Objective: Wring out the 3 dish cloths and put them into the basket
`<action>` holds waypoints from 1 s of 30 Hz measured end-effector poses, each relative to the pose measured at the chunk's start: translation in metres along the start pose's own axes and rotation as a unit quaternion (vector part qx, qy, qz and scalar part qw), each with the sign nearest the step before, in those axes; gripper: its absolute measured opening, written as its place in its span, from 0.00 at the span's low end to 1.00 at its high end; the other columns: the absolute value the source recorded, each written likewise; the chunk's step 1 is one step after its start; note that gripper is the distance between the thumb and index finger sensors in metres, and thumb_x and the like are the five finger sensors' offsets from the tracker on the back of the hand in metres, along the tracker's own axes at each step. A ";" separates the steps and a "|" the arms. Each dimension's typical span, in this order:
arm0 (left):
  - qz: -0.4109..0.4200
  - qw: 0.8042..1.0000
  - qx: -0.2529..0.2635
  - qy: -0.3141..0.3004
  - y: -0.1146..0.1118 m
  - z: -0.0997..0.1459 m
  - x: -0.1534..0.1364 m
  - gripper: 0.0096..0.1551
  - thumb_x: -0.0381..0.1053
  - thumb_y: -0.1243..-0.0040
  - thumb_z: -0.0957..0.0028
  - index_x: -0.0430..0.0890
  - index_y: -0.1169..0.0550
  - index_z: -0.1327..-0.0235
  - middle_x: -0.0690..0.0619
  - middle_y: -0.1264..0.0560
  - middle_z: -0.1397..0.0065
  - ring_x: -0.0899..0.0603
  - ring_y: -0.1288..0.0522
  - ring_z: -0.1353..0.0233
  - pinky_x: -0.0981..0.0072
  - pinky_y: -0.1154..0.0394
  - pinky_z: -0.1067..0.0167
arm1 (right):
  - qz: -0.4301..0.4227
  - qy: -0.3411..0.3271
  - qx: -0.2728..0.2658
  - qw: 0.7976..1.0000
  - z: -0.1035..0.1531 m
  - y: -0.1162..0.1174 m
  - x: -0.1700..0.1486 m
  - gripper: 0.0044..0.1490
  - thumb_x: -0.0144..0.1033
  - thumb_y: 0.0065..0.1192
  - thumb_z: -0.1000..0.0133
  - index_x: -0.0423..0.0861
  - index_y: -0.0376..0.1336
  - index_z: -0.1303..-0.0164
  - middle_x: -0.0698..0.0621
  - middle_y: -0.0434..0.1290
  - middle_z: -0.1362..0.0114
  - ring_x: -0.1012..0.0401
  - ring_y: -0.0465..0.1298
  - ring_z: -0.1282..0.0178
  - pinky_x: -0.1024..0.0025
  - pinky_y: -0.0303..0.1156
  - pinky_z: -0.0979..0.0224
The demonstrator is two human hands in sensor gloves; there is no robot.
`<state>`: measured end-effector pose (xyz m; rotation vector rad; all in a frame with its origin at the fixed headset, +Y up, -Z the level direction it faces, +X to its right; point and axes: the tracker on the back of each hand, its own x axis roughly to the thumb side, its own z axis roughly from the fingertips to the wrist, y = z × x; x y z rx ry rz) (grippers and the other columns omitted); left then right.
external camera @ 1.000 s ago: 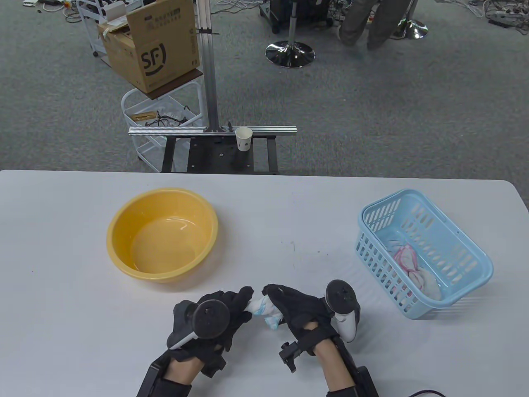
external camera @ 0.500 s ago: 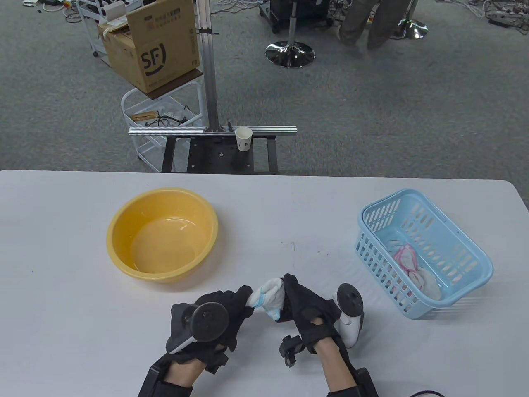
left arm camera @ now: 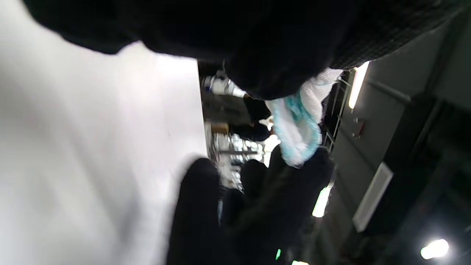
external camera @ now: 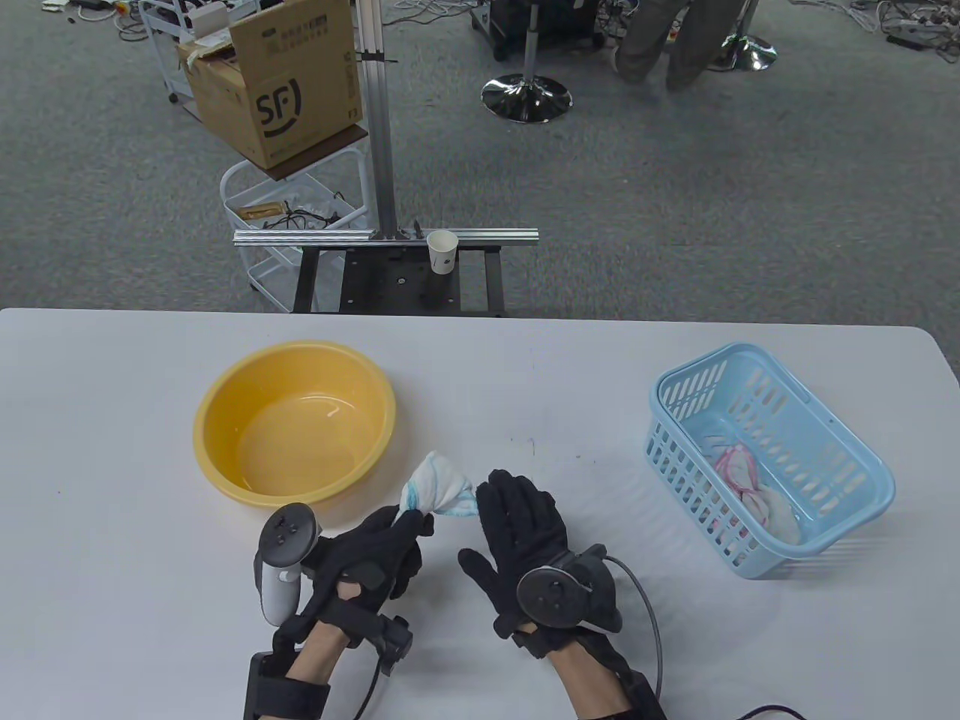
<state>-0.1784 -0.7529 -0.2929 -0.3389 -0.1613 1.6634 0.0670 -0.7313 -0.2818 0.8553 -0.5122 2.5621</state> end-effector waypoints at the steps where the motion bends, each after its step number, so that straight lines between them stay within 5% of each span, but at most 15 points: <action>1: 0.041 0.999 -0.024 0.007 -0.002 -0.001 -0.003 0.34 0.67 0.39 0.47 0.40 0.16 0.47 0.60 0.15 0.73 0.53 0.19 0.81 0.55 0.18 0.70 | 0.012 -0.007 0.001 1.000 0.000 0.000 0.002 0.61 0.57 0.63 0.43 0.57 0.24 0.25 0.47 0.29 0.15 0.37 0.40 0.16 0.29 0.44 0.23; 5: 0.145 0.979 -0.140 0.043 -0.020 -0.007 -0.014 0.34 0.68 0.41 0.46 0.40 0.16 0.47 0.60 0.15 0.73 0.53 0.19 0.81 0.56 0.18 0.70 | 0.071 -0.044 -0.017 0.996 0.000 -0.002 0.009 0.63 0.58 0.63 0.43 0.63 0.19 0.30 0.52 0.22 0.17 0.39 0.35 0.16 0.30 0.41 0.22; 11: 0.185 0.932 -0.303 0.078 -0.053 -0.010 -0.022 0.35 0.69 0.44 0.45 0.41 0.16 0.47 0.61 0.14 0.74 0.54 0.19 0.81 0.57 0.18 0.70 | 0.096 -0.087 -0.090 0.987 0.001 -0.016 0.014 0.66 0.58 0.67 0.45 0.62 0.19 0.29 0.51 0.23 0.18 0.40 0.37 0.17 0.32 0.42 0.22; 15: 0.162 0.909 -0.370 0.101 -0.069 -0.010 -0.027 0.36 0.69 0.45 0.44 0.40 0.16 0.47 0.61 0.14 0.74 0.54 0.19 0.81 0.56 0.18 0.70 | 0.093 -0.116 -0.137 0.979 0.001 -0.025 0.022 0.63 0.57 0.69 0.46 0.60 0.27 0.25 0.48 0.31 0.17 0.40 0.43 0.18 0.33 0.45 0.23; 17: 0.161 0.901 -0.390 0.102 -0.072 -0.009 -0.027 0.37 0.70 0.46 0.44 0.41 0.16 0.47 0.61 0.14 0.73 0.54 0.19 0.81 0.56 0.18 0.69 | 0.084 -0.119 -0.157 0.977 0.002 -0.029 0.023 0.53 0.50 0.69 0.44 0.58 0.37 0.23 0.46 0.42 0.17 0.41 0.50 0.20 0.34 0.48 0.23; 21: 0.106 0.925 -0.352 0.096 -0.067 -0.011 -0.026 0.36 0.70 0.42 0.45 0.41 0.17 0.44 0.60 0.15 0.71 0.53 0.19 0.79 0.55 0.18 0.67 | 0.089 -0.125 -0.180 0.972 0.003 -0.037 0.022 0.36 0.40 0.71 0.44 0.49 0.57 0.28 0.44 0.65 0.26 0.42 0.66 0.27 0.37 0.58 0.25; 26: -0.078 0.960 -0.259 0.065 -0.051 -0.013 -0.012 0.33 0.63 0.31 0.50 0.41 0.18 0.42 0.57 0.14 0.68 0.49 0.19 0.76 0.51 0.20 0.64 | 0.091 -0.123 -0.148 0.977 0.002 -0.031 0.020 0.34 0.35 0.72 0.45 0.49 0.60 0.29 0.44 0.68 0.26 0.42 0.72 0.29 0.39 0.66 0.28; 30: -0.311 0.938 -0.155 0.012 -0.043 -0.008 0.008 0.32 0.59 0.28 0.55 0.43 0.17 0.42 0.56 0.14 0.67 0.48 0.18 0.75 0.50 0.20 0.62 | 0.111 -0.139 -0.119 0.977 -0.001 -0.022 0.025 0.34 0.32 0.74 0.46 0.48 0.62 0.30 0.44 0.72 0.28 0.43 0.77 0.32 0.42 0.71 0.30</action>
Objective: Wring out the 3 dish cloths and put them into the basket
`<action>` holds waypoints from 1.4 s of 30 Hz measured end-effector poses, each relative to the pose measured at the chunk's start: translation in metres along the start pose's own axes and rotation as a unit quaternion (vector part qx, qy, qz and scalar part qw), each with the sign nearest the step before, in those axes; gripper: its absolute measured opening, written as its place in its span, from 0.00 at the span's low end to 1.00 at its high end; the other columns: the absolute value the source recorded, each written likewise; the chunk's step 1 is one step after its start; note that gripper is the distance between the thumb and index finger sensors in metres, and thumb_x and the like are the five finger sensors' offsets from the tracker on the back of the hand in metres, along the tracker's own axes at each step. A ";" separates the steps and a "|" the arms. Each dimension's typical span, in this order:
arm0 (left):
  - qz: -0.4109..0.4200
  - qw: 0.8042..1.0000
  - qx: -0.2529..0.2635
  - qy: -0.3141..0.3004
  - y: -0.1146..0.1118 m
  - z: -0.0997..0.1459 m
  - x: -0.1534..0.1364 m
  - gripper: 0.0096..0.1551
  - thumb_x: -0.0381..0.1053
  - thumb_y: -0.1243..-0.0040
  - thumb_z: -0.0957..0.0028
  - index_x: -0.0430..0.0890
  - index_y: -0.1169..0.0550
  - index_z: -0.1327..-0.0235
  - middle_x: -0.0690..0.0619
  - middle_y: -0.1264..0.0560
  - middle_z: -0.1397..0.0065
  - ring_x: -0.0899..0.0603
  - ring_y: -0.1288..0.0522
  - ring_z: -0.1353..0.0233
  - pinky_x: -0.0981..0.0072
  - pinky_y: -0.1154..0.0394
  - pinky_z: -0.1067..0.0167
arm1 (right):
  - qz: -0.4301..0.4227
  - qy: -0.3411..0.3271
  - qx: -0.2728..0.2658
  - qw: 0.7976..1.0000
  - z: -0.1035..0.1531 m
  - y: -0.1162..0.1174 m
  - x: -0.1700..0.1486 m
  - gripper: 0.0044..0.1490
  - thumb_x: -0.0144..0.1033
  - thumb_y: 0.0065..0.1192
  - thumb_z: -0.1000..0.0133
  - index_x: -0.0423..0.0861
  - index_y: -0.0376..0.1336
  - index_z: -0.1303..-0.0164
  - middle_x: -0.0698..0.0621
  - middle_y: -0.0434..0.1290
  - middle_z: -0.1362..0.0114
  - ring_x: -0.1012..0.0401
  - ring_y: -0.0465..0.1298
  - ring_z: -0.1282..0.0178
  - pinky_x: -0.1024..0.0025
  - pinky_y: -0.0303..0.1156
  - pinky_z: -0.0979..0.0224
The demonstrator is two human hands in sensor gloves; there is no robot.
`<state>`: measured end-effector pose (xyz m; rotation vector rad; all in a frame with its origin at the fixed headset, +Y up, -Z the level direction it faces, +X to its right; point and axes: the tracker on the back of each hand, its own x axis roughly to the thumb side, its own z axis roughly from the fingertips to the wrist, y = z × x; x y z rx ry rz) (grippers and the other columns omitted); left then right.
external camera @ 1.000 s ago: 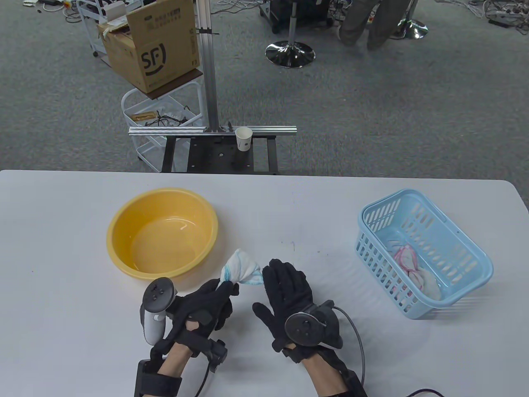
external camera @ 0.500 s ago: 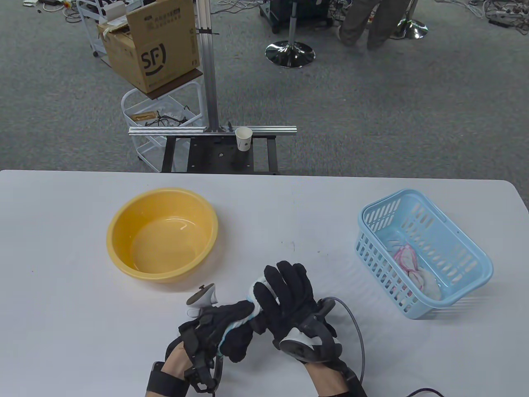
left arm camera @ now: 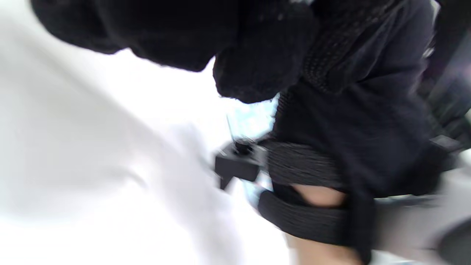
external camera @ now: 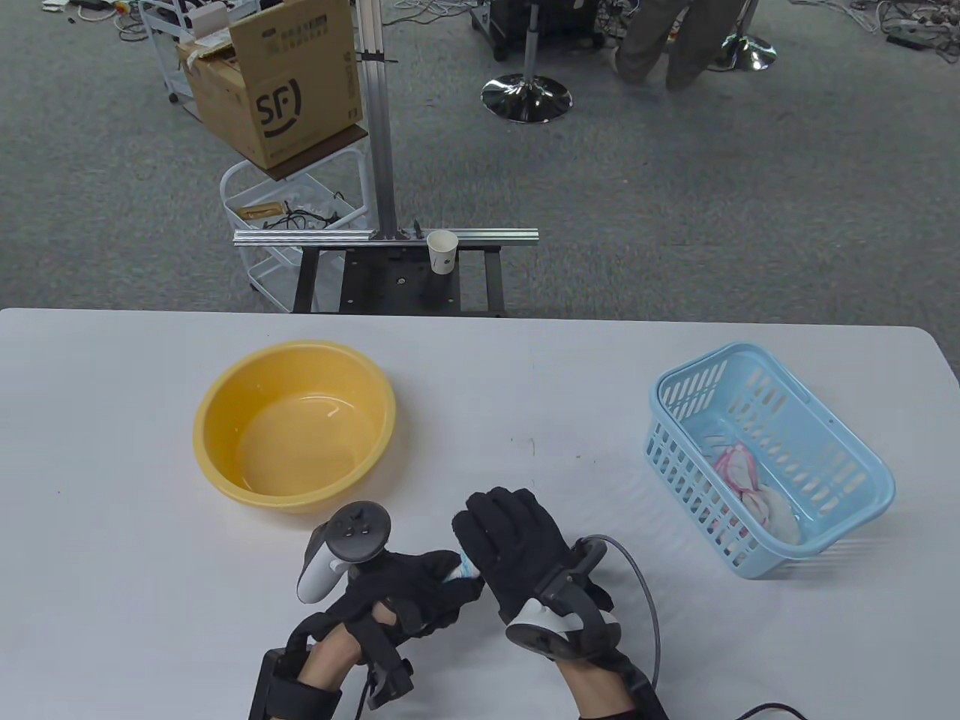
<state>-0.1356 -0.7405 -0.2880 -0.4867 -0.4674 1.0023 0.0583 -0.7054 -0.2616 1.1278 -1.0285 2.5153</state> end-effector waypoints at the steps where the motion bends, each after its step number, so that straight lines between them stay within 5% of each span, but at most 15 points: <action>1: -0.038 0.999 0.023 0.005 0.002 0.002 0.003 0.32 0.59 0.27 0.56 0.43 0.17 0.42 0.55 0.14 0.67 0.47 0.19 0.75 0.49 0.20 0.62 | -0.001 0.000 0.004 1.000 -0.001 0.001 0.001 0.34 0.31 0.75 0.47 0.48 0.62 0.30 0.44 0.72 0.28 0.43 0.77 0.32 0.42 0.71 0.30; 3: -0.130 0.989 0.069 0.014 0.004 0.006 0.011 0.32 0.58 0.26 0.57 0.44 0.16 0.43 0.55 0.14 0.67 0.46 0.19 0.75 0.48 0.21 0.61 | 0.003 -0.004 0.014 1.000 -0.003 0.003 0.004 0.35 0.30 0.76 0.47 0.47 0.62 0.30 0.44 0.73 0.29 0.44 0.79 0.34 0.43 0.72 0.31; 7: -0.320 0.932 0.167 0.019 0.003 0.014 0.028 0.32 0.60 0.27 0.59 0.46 0.15 0.45 0.56 0.13 0.68 0.48 0.18 0.76 0.50 0.20 0.63 | 0.000 0.013 0.043 0.999 -0.007 0.006 0.007 0.36 0.29 0.75 0.47 0.46 0.61 0.29 0.43 0.75 0.32 0.46 0.82 0.41 0.44 0.75 0.36; 18: -0.439 0.863 0.250 0.017 0.000 0.021 0.035 0.31 0.60 0.28 0.62 0.47 0.14 0.47 0.57 0.13 0.68 0.48 0.18 0.76 0.51 0.19 0.63 | -0.129 0.123 0.093 0.980 -0.009 0.015 0.004 0.41 0.34 0.73 0.48 0.35 0.56 0.29 0.42 0.80 0.44 0.53 0.86 0.63 0.48 0.79 0.51; 26: -0.490 0.832 0.260 -0.001 -0.007 0.020 0.040 0.30 0.60 0.27 0.63 0.47 0.13 0.50 0.57 0.12 0.69 0.48 0.18 0.77 0.51 0.19 0.63 | -0.345 0.271 0.152 0.886 0.003 0.035 -0.012 0.38 0.34 0.71 0.47 0.32 0.58 0.31 0.41 0.81 0.48 0.55 0.85 0.69 0.49 0.80 0.56; 30: -0.506 0.822 0.262 -0.008 -0.009 0.021 0.043 0.29 0.60 0.27 0.63 0.47 0.13 0.50 0.57 0.12 0.68 0.48 0.18 0.76 0.51 0.19 0.63 | -0.404 0.304 0.168 0.846 0.008 0.041 -0.016 0.38 0.34 0.70 0.47 0.32 0.58 0.31 0.41 0.82 0.49 0.55 0.85 0.71 0.49 0.80 0.58; 39: -0.530 0.800 0.279 -0.036 -0.012 0.024 0.049 0.29 0.59 0.27 0.63 0.48 0.13 0.49 0.58 0.12 0.66 0.47 0.17 0.74 0.51 0.19 0.60 | -0.574 0.370 0.187 0.707 0.019 0.058 -0.023 0.38 0.34 0.69 0.46 0.31 0.58 0.31 0.41 0.82 0.51 0.57 0.85 0.74 0.51 0.81 0.60; 42: -0.530 0.800 0.280 -0.037 -0.013 0.024 0.049 0.29 0.59 0.27 0.63 0.49 0.14 0.48 0.58 0.12 0.65 0.47 0.16 0.73 0.51 0.19 0.59 | -0.595 0.375 0.191 0.685 0.022 0.060 -0.023 0.39 0.34 0.69 0.46 0.31 0.58 0.31 0.42 0.82 0.50 0.57 0.85 0.73 0.51 0.81 0.59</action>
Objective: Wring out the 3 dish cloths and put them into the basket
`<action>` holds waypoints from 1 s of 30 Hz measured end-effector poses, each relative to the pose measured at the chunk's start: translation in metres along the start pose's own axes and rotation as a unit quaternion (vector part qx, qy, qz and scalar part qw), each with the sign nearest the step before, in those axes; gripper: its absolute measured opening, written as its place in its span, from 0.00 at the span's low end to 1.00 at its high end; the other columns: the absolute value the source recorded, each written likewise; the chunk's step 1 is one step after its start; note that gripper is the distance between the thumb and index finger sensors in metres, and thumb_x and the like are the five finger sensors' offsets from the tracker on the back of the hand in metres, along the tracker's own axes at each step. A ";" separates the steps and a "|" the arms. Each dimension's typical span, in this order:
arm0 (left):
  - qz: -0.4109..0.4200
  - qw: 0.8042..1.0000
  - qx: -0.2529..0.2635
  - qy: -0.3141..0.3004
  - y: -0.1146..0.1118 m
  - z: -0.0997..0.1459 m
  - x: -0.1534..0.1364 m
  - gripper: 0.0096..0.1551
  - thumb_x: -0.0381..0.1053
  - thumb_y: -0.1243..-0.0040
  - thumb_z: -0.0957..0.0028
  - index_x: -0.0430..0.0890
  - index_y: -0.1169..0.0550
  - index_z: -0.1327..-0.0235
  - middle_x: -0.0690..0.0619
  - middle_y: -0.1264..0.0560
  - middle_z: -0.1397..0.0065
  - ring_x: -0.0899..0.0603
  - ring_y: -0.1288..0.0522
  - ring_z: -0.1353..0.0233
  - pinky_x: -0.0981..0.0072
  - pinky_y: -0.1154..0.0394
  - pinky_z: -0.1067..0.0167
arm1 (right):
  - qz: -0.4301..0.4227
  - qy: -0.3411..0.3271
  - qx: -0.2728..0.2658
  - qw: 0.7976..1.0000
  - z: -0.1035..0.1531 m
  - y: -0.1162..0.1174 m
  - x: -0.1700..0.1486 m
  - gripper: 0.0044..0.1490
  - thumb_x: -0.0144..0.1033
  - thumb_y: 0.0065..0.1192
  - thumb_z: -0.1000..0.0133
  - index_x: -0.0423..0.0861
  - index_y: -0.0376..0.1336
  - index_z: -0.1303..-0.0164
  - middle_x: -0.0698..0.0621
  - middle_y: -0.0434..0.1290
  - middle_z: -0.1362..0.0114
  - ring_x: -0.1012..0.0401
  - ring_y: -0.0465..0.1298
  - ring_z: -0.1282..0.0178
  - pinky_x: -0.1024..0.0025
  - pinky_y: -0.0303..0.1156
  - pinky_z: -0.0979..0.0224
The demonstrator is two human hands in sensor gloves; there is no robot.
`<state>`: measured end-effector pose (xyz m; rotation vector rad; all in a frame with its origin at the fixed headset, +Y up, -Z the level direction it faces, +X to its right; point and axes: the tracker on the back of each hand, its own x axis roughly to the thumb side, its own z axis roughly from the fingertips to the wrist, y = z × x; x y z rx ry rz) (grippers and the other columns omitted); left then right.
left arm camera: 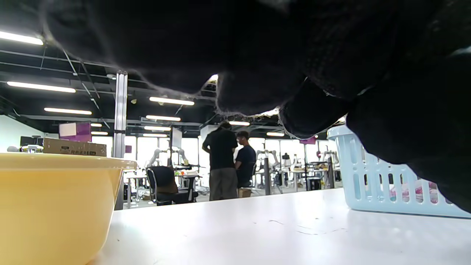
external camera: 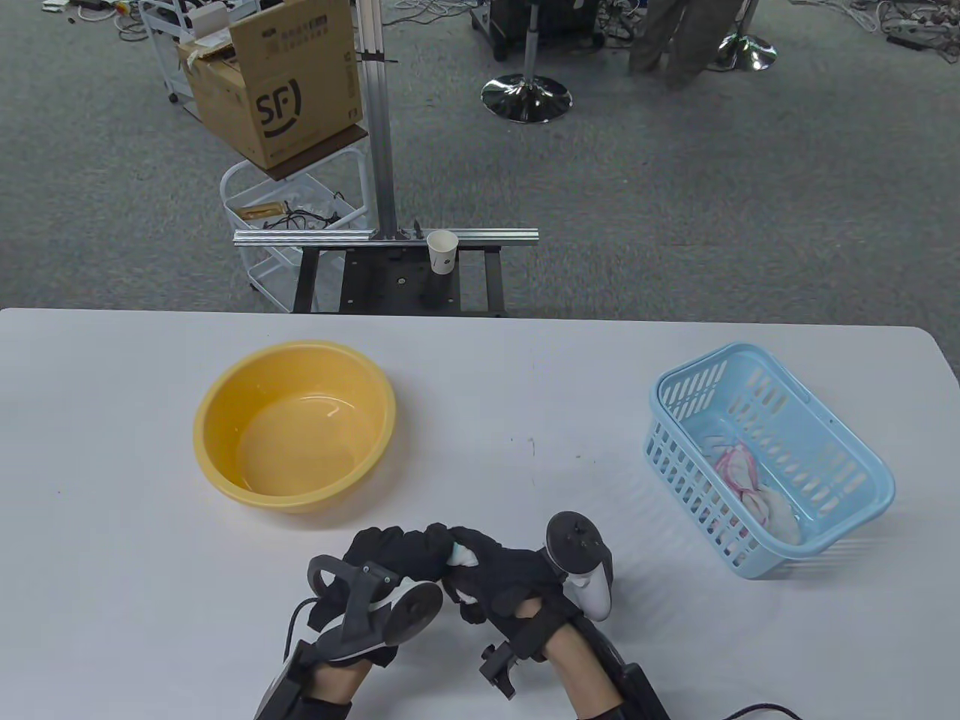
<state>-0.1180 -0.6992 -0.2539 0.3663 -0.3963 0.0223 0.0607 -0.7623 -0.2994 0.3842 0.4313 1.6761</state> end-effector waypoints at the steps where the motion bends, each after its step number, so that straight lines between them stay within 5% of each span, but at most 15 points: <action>1: -0.002 1.000 -0.001 -0.002 -0.002 0.000 0.000 0.29 0.59 0.27 0.62 0.49 0.14 0.48 0.58 0.12 0.65 0.48 0.16 0.73 0.51 0.19 0.59 | -0.003 0.001 -0.001 1.000 0.000 0.000 -0.002 0.39 0.35 0.69 0.46 0.31 0.57 0.30 0.42 0.82 0.50 0.57 0.85 0.73 0.51 0.81 0.59; 9: 0.000 1.000 -0.014 -0.003 -0.004 0.000 0.002 0.31 0.58 0.27 0.58 0.49 0.18 0.42 0.58 0.13 0.58 0.48 0.14 0.66 0.50 0.19 0.54 | -0.001 0.011 -0.001 1.000 -0.001 -0.004 -0.007 0.40 0.37 0.70 0.45 0.34 0.57 0.29 0.42 0.81 0.49 0.56 0.85 0.71 0.51 0.80 0.57; 13: 0.010 1.000 -0.016 0.003 -0.004 0.001 -0.001 0.31 0.59 0.27 0.55 0.50 0.20 0.38 0.58 0.14 0.51 0.47 0.13 0.59 0.49 0.20 0.49 | 0.010 -0.007 -0.004 1.000 -0.001 -0.007 -0.010 0.41 0.39 0.71 0.44 0.38 0.55 0.26 0.41 0.79 0.42 0.52 0.86 0.61 0.47 0.79 0.50; 20: 0.035 0.999 -0.013 0.038 -0.001 0.002 -0.015 0.36 0.62 0.29 0.55 0.51 0.24 0.34 0.58 0.17 0.44 0.46 0.14 0.52 0.48 0.21 0.43 | 0.059 -0.064 -0.079 0.993 0.005 -0.022 0.002 0.40 0.38 0.72 0.44 0.42 0.56 0.25 0.39 0.75 0.35 0.48 0.83 0.50 0.43 0.76 0.42; 30: 0.090 0.991 -0.004 0.101 -0.002 0.007 -0.044 0.40 0.67 0.32 0.55 0.51 0.27 0.30 0.58 0.18 0.41 0.45 0.15 0.48 0.48 0.22 0.41 | 0.197 -0.156 -0.231 0.940 0.030 -0.058 0.041 0.39 0.39 0.69 0.43 0.47 0.55 0.23 0.40 0.71 0.28 0.40 0.76 0.34 0.35 0.67 0.31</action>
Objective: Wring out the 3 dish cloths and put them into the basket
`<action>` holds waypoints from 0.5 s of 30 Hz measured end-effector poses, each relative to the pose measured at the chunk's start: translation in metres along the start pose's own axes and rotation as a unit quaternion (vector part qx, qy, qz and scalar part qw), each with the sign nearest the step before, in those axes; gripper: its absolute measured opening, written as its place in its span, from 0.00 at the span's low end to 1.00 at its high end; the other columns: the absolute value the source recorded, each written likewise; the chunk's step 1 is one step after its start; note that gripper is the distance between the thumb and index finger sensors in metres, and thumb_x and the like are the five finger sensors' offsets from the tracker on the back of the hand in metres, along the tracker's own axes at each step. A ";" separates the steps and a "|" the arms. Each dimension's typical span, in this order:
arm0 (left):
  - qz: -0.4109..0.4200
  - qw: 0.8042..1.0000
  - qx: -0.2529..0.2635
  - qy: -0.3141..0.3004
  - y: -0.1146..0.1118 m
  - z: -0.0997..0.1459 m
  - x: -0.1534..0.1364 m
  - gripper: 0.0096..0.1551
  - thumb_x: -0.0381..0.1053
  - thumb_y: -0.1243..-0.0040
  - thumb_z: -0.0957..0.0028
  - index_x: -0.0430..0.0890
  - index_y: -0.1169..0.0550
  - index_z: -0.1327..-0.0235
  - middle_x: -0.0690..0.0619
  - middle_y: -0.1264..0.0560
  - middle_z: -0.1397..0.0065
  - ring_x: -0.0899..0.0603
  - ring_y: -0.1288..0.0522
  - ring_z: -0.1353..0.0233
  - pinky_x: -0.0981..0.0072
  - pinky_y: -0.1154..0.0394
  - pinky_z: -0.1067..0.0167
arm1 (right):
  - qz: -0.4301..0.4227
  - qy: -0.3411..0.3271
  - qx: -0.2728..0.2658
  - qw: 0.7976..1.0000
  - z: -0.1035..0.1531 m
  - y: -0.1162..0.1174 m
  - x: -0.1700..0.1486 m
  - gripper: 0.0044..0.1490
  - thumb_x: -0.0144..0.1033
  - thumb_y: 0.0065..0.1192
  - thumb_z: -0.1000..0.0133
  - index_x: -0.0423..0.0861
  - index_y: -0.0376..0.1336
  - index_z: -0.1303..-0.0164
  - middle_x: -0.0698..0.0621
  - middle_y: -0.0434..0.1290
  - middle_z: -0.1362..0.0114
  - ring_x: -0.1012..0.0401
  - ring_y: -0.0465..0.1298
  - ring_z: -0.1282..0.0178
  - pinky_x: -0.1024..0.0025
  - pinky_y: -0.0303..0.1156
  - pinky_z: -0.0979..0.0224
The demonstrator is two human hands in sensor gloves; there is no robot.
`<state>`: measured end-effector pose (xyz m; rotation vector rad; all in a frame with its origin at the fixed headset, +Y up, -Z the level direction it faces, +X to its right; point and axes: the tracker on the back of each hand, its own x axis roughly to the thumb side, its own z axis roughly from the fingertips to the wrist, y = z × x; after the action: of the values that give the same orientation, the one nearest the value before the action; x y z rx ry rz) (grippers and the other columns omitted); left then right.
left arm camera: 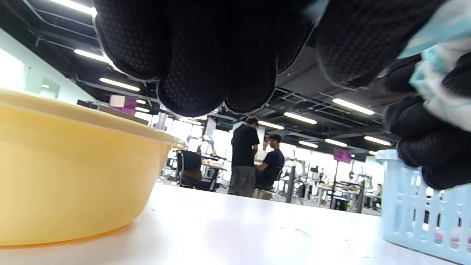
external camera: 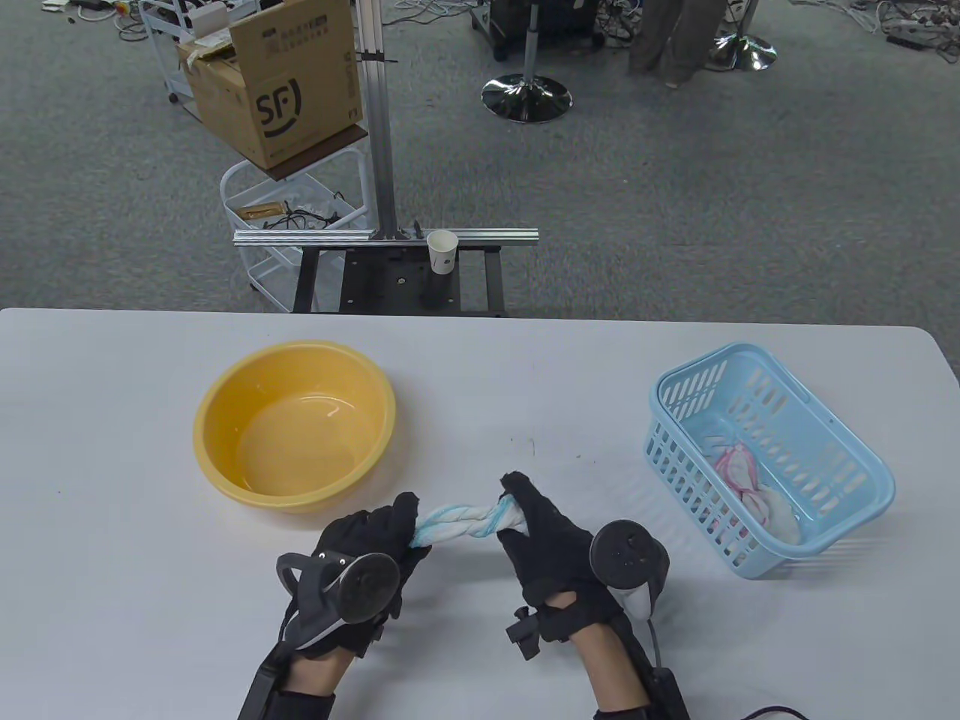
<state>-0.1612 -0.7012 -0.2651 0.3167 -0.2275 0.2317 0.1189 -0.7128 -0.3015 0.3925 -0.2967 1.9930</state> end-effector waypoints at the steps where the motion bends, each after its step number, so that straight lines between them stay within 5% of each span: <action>1: 0.008 1.000 0.000 0.006 0.000 0.000 -0.002 0.41 0.67 0.32 0.55 0.51 0.27 0.31 0.58 0.18 0.41 0.45 0.15 0.48 0.48 0.22 0.41 | 0.019 -0.008 -0.024 1.000 -0.001 -0.008 0.004 0.39 0.40 0.68 0.42 0.48 0.55 0.23 0.40 0.69 0.26 0.39 0.74 0.31 0.33 0.65 0.30; 9: 0.012 1.000 -0.013 0.007 -0.005 -0.001 -0.001 0.40 0.67 0.32 0.54 0.51 0.27 0.31 0.58 0.18 0.41 0.45 0.15 0.48 0.48 0.22 0.40 | 0.119 0.018 -0.144 0.982 -0.016 -0.070 0.024 0.40 0.48 0.68 0.42 0.52 0.54 0.21 0.39 0.56 0.18 0.36 0.55 0.18 0.27 0.48 0.24; 15: 0.014 1.000 -0.027 0.007 -0.012 -0.003 -0.002 0.40 0.67 0.33 0.54 0.51 0.27 0.31 0.58 0.18 0.41 0.45 0.15 0.48 0.48 0.22 0.40 | 0.236 0.117 -0.216 0.940 -0.022 -0.138 0.024 0.42 0.53 0.66 0.41 0.54 0.52 0.20 0.39 0.49 0.15 0.36 0.45 0.16 0.26 0.37 0.24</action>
<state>-0.1590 -0.7111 -0.2718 0.2582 -0.2239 0.2559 0.2300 -0.6251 -0.3068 -0.2204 -0.7114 2.3293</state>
